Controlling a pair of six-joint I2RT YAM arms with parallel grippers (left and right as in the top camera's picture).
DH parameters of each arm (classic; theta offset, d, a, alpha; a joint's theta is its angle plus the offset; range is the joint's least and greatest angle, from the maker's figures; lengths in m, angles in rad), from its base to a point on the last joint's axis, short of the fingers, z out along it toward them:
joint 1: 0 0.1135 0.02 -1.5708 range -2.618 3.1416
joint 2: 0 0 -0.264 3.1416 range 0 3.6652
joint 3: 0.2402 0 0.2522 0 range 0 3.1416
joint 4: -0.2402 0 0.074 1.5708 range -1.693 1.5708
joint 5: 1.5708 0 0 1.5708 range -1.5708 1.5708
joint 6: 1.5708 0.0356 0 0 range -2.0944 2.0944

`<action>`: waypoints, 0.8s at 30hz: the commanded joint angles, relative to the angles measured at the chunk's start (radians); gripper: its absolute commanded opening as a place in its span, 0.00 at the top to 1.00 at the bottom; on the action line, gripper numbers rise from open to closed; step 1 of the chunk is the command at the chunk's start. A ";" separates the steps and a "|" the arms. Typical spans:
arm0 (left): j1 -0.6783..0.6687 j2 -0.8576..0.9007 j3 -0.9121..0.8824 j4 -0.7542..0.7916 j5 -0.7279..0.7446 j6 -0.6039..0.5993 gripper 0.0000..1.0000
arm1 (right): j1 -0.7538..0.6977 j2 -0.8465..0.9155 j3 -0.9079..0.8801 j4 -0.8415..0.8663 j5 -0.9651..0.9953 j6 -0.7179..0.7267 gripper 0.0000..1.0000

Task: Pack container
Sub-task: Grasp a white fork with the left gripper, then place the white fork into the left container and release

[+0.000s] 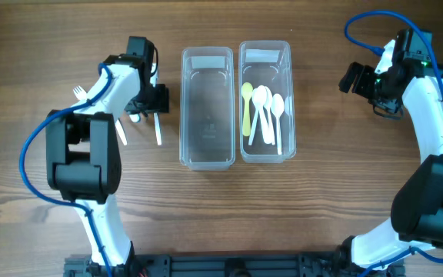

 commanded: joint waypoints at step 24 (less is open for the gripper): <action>-0.064 -0.167 0.422 -0.402 0.042 -0.022 0.96 | 0.000 0.003 -0.003 -0.010 -0.017 -0.008 0.01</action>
